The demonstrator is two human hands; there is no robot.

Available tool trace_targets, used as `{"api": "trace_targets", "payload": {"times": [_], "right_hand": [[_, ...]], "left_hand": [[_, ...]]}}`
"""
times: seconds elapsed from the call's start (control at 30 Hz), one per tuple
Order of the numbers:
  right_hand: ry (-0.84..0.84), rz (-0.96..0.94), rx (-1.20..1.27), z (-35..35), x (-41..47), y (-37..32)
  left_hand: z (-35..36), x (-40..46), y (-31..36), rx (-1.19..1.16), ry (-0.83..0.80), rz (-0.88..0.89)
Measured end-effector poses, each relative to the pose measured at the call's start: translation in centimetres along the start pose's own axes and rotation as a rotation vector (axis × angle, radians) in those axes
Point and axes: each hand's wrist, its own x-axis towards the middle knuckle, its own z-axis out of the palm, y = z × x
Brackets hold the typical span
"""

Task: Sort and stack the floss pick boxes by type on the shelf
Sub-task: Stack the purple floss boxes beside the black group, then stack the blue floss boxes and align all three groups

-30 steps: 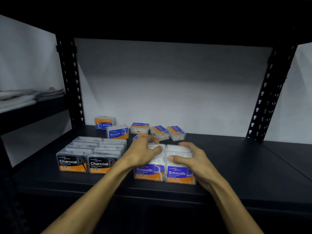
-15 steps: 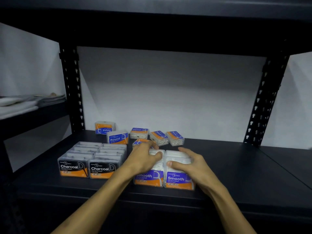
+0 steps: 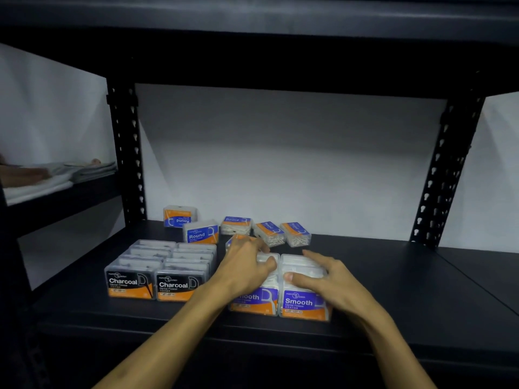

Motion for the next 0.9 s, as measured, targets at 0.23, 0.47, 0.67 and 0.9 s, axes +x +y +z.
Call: {"api": "trace_targets", "payload": {"times": [0.23, 0.47, 0.67, 0.9], "right_hand": [[0.019, 0.019, -0.016, 0.1, -0.3, 0.1], [0.055, 0.048, 0.122, 0.7, -0.5, 0.5], [0.033, 0.008, 0.188, 0.4, -1.0, -0.4], [0.265, -0.123, -0.091, -0.7, 1.1, -2.6]], "left_hand": [[0.1, -0.2, -0.1, 0.0, -0.006, 0.009], [-0.5, 0.0, -0.1, -0.049, -0.011, 0.005], [-0.9, 0.1, 0.0, -0.002, -0.029, 0.0], [-6.2, 1.4, -1.0, -0.124, -0.033, 0.052]]}}
